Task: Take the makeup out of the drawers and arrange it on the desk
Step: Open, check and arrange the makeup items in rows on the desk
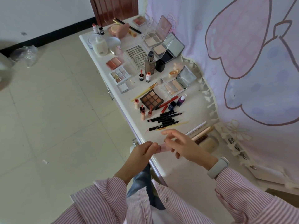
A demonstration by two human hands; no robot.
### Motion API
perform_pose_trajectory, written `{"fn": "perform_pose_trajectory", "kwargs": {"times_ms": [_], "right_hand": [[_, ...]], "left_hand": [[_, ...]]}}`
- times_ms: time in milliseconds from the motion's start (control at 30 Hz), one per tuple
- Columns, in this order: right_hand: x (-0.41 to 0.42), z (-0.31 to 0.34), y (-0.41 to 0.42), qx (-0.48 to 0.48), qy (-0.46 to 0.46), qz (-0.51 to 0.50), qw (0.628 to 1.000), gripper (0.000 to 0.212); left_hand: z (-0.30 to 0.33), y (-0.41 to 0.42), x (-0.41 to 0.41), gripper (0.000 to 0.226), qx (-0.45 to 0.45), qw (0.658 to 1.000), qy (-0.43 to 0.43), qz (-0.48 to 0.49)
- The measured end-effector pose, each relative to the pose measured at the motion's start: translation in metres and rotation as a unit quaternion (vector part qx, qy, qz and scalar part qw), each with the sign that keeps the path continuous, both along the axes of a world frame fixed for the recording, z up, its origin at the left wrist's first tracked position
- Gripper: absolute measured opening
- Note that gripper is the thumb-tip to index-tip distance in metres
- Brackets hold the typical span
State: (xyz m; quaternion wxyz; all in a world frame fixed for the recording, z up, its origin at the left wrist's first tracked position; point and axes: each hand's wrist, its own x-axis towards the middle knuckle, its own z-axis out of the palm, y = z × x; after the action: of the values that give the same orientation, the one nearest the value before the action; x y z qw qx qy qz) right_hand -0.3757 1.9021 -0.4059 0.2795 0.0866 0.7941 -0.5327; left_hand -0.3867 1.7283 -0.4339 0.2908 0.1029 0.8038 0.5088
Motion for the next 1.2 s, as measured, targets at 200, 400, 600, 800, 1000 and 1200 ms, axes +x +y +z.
{"fn": "perform_pose_trajectory", "kwargs": {"times_ms": [200, 400, 600, 800, 1000, 1200], "right_hand": [[0.002, -0.004, -0.004, 0.052, 0.023, 0.054, 0.997, 0.017], [-0.001, 0.001, -0.003, 0.039, -0.003, 0.088, 0.995, 0.017], [0.000, 0.001, 0.000, 0.089, 0.038, 0.131, 0.987, 0.015], [-0.006, 0.004, 0.001, 0.110, -0.005, 0.160, 0.981, 0.025], [-0.006, 0.006, 0.004, 0.172, 0.071, 0.206, 0.961, 0.011], [-0.006, 0.002, 0.006, 0.247, 0.173, 0.240, 0.923, 0.020]], "left_hand": [[0.003, 0.001, -0.002, 0.030, 0.010, 1.000, -0.016, 0.002], [0.006, 0.000, -0.005, 0.029, 0.013, 0.999, -0.039, 0.010], [0.005, 0.001, -0.006, 0.028, -0.008, 0.999, -0.038, -0.002], [0.005, 0.000, -0.007, 0.026, -0.022, 0.999, -0.017, -0.030], [0.002, 0.000, -0.008, 0.035, -0.009, 0.997, -0.077, -0.019], [0.004, -0.002, -0.014, 0.039, -0.015, 0.991, -0.135, -0.017]]}}
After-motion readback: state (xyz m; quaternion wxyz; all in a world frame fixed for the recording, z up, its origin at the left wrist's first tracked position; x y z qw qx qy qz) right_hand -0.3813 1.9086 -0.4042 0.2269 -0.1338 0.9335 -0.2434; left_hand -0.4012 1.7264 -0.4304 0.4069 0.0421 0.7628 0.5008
